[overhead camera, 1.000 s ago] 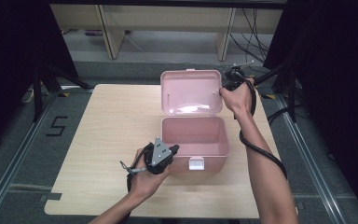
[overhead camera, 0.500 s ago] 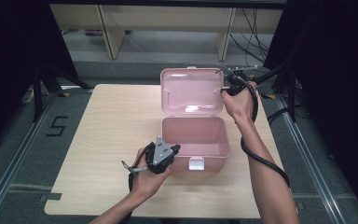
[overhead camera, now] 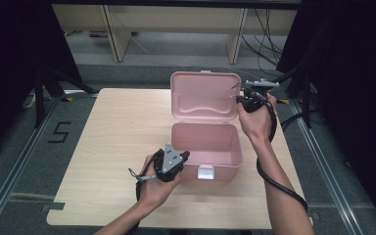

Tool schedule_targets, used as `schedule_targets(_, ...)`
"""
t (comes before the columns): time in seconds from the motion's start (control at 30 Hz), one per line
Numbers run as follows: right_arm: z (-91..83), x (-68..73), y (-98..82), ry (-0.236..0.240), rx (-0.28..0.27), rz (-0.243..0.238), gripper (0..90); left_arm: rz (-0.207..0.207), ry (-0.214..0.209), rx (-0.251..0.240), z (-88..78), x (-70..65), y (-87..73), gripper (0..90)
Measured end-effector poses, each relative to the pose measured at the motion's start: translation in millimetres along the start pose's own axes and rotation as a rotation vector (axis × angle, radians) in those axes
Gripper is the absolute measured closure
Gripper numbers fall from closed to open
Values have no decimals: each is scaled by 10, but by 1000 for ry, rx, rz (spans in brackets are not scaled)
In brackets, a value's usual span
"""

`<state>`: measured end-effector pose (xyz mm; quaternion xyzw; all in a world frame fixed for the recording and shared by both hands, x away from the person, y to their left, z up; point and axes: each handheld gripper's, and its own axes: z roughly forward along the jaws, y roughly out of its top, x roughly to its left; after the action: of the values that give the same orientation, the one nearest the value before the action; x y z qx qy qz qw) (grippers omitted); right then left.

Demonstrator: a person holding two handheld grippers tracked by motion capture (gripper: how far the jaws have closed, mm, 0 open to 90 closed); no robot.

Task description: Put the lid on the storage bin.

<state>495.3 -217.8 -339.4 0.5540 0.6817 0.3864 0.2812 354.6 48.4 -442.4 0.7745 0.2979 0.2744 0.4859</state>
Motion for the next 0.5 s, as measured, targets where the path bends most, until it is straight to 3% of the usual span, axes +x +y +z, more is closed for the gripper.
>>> schedule_targets(0.2, -110, 49, -138, -16, -66, -1, 900, 1, 3, -1, 4, -1, 2, 900)
schedule_targets(0.27, -129, 48, -173, -20, -92, -34, 900, 2, 4, 1, 4, -3, 5, 900)
schedule_targets(0.5, -229, 95, -317, -34, -157, -63, 897, 1, 6, -1, 5, -5, 5, 900)
